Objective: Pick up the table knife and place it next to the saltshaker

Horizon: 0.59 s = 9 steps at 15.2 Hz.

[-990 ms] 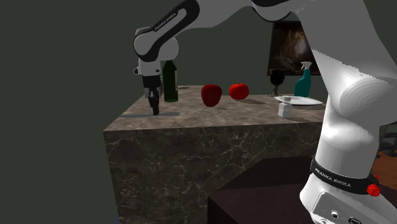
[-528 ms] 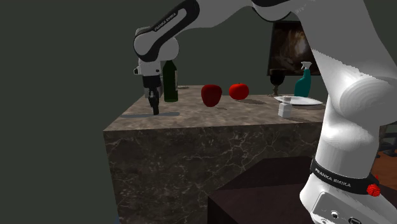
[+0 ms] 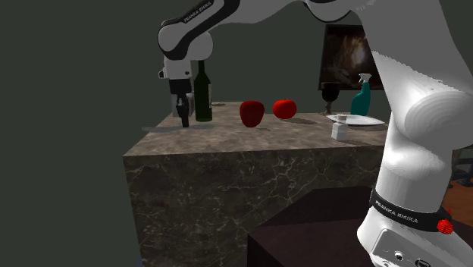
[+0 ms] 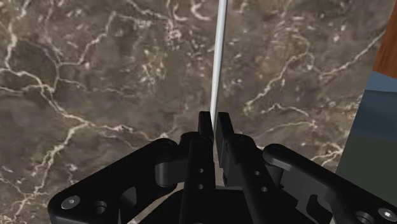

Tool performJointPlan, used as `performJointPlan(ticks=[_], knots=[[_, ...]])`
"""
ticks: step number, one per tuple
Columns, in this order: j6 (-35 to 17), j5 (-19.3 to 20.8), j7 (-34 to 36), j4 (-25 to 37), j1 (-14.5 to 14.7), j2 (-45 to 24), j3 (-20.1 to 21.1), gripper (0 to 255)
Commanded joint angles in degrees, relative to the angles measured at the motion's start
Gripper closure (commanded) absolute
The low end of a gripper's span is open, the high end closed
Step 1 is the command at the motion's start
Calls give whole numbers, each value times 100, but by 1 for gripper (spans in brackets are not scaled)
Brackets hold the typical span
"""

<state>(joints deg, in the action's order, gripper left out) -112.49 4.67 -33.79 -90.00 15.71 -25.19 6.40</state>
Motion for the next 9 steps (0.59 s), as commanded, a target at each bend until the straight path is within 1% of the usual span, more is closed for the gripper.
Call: performJointPlan(ticks=[1, 9], knots=[[135, -6, 3, 98, 8, 34, 6, 255], [688, -31, -26, 520, 12, 166, 17, 255]])
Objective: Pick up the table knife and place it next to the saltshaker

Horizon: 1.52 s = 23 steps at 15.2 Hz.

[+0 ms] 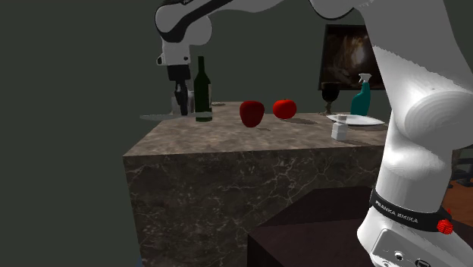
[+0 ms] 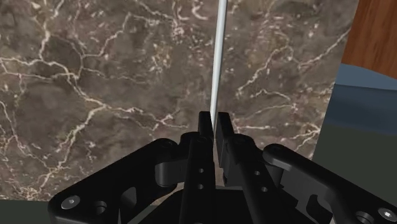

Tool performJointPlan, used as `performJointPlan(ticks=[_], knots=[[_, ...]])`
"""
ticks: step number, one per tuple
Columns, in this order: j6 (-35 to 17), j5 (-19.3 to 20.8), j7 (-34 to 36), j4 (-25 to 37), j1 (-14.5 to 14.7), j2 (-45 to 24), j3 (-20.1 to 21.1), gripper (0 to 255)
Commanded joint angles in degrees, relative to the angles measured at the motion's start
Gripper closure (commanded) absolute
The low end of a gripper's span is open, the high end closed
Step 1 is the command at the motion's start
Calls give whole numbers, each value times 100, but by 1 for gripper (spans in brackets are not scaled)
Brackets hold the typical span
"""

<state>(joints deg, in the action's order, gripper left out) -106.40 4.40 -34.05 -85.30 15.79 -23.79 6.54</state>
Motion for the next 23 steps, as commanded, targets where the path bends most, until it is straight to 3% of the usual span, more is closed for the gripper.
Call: performJointPlan(ticks=[1, 17, 23], knots=[[151, -6, -3, 111, 5, 38, 4, 255], [1319, -16, -46, 1294, 40, 25, 15, 255], [737, -162, -566, -553, -387, 1316, -137, 255]])
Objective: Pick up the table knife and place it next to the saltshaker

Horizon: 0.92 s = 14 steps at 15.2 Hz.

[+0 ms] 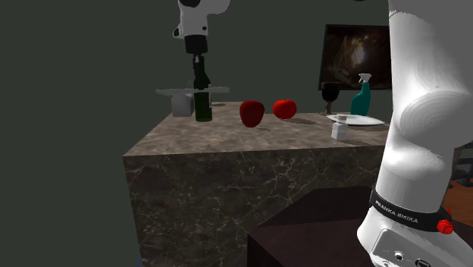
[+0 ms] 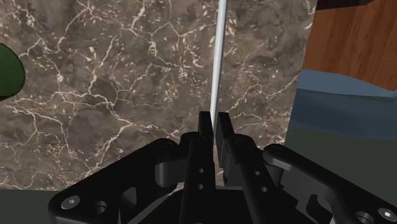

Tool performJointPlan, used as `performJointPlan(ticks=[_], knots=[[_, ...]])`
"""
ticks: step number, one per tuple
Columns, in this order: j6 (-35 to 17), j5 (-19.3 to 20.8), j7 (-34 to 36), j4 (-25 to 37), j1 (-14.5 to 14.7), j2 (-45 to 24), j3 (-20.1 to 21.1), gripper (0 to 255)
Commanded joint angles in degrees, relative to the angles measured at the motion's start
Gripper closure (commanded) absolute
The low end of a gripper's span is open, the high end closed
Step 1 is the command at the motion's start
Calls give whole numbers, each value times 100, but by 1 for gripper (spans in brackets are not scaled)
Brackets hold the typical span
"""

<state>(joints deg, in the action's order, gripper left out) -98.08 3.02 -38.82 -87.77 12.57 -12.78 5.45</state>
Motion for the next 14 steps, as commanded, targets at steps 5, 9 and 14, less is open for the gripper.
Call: performJointPlan(ticks=[5, 9, 14], knots=[[-371, -88, -586, -1433, -354, 1085, -240, 255], [-508, -87, -1008, -2162, -567, 1693, -453, 255], [-604, -16, -1556, -2902, -825, 2360, -769, 255]])
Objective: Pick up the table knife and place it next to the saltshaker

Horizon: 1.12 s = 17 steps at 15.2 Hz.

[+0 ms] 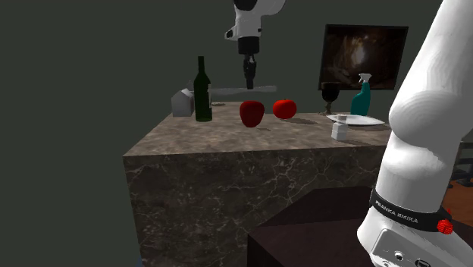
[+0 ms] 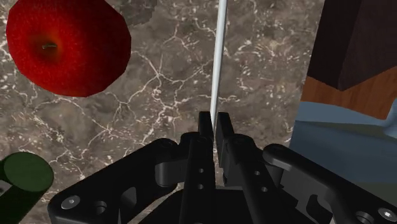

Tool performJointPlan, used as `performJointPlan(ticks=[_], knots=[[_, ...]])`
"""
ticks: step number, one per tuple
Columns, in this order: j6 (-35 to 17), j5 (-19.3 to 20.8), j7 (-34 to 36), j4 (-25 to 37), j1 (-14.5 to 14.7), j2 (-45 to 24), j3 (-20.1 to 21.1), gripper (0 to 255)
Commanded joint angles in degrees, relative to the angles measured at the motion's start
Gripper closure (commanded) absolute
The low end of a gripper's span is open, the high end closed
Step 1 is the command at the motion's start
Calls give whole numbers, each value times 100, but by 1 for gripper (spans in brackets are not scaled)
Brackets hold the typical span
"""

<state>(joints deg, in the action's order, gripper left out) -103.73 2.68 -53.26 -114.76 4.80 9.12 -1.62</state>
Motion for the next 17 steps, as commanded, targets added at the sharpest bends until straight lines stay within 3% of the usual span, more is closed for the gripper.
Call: performJointPlan(ticks=[1, 9, 17], knots=[[-50, 41, -224, -331, -102, 291, -131, 255], [-76, 330, -1154, -1109, -542, 1104, -749, 255], [-56, 733, -2155, -1474, -1016, 1594, -1467, 255]])
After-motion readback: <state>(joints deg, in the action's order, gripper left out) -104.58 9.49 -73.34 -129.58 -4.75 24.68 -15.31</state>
